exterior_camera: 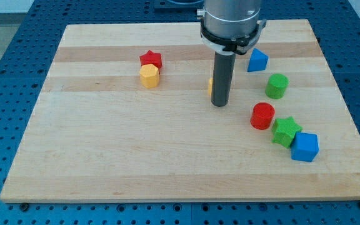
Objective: Push the yellow heart to the right of the yellow hexagon
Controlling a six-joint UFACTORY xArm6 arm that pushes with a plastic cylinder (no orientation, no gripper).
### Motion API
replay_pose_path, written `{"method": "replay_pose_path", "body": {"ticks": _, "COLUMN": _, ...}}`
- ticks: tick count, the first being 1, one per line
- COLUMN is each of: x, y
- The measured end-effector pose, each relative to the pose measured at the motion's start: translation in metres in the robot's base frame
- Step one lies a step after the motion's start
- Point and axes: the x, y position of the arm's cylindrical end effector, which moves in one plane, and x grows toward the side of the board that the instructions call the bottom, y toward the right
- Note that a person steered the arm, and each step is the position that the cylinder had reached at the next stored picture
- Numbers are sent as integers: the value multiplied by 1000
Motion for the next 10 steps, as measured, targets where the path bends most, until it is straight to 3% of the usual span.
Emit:
{"method": "replay_pose_path", "body": {"ticks": 3, "x": -17, "y": 32}}
{"method": "replay_pose_path", "body": {"ticks": 5, "x": -27, "y": -54}}
{"method": "replay_pose_path", "body": {"ticks": 6, "x": -31, "y": -65}}
{"method": "replay_pose_path", "body": {"ticks": 8, "x": -14, "y": -44}}
{"method": "replay_pose_path", "body": {"ticks": 10, "x": -33, "y": -22}}
